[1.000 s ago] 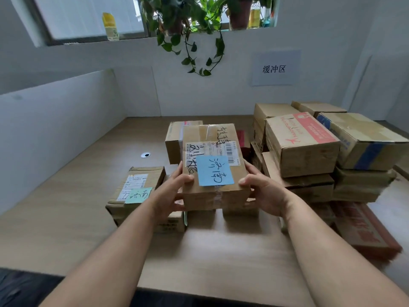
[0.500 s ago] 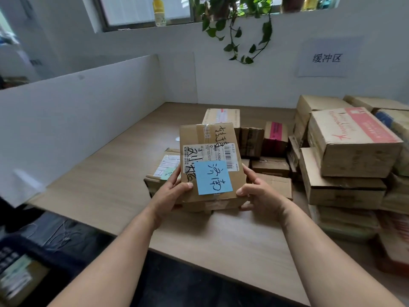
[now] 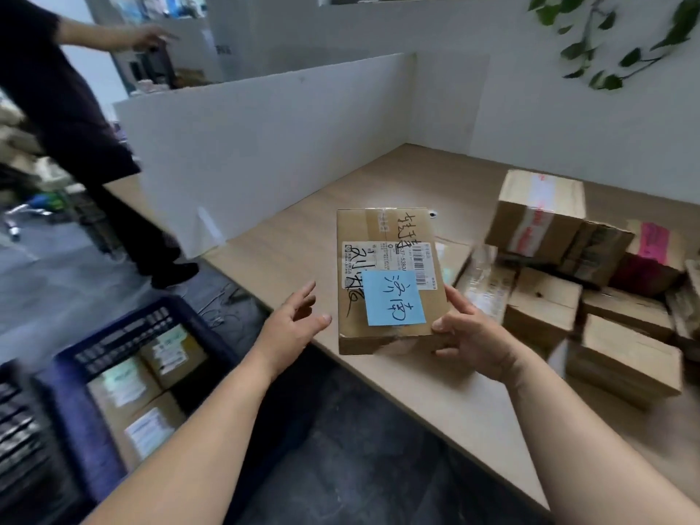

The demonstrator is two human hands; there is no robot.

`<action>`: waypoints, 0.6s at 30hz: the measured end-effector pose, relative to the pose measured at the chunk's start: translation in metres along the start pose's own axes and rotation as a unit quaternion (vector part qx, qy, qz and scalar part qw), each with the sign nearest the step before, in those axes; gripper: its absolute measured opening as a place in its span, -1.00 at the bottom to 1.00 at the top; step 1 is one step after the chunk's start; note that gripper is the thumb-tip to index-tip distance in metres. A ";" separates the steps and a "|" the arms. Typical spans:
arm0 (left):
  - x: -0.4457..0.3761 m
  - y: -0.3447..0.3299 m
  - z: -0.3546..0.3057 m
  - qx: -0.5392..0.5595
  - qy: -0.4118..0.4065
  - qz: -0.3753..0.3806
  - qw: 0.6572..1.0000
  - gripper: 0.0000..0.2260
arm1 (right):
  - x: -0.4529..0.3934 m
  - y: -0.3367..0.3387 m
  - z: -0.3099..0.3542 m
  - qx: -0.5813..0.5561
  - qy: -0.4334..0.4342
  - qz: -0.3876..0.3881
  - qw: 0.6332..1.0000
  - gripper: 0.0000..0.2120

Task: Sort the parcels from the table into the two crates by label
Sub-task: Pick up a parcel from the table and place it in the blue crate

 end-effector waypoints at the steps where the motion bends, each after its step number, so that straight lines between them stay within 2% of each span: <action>1: 0.003 0.015 0.010 -0.007 0.009 -0.010 1.000 -0.42 | -0.009 -0.015 -0.004 0.005 -0.008 0.015 1.000 -0.03; 4: 0.011 0.059 0.037 -0.053 0.023 -0.032 0.998 -0.38 | -0.031 -0.065 -0.013 0.030 -0.027 0.060 0.997 -0.05; 8: 0.017 0.112 0.076 -0.065 0.054 -0.055 0.995 -0.37 | -0.061 -0.124 -0.025 0.048 -0.058 0.081 0.994 -0.02; 14: 0.023 0.183 0.124 -0.084 0.082 -0.085 0.989 -0.39 | -0.105 -0.198 -0.043 0.067 -0.091 0.100 0.988 -0.20; 18: 0.028 0.222 0.158 -0.071 0.108 -0.088 0.988 -0.38 | -0.129 -0.245 -0.057 0.089 -0.100 0.127 0.983 -0.08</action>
Point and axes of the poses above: each hand's wrist, its own x-axis away from the middle knuckle, its own y-axis out of the back of the hand, z = x × y, the point moved 9 cm from there along -x, towards the middle knuckle, and after that the axes turned 5 degrees about -x, right-handed, at the moved point
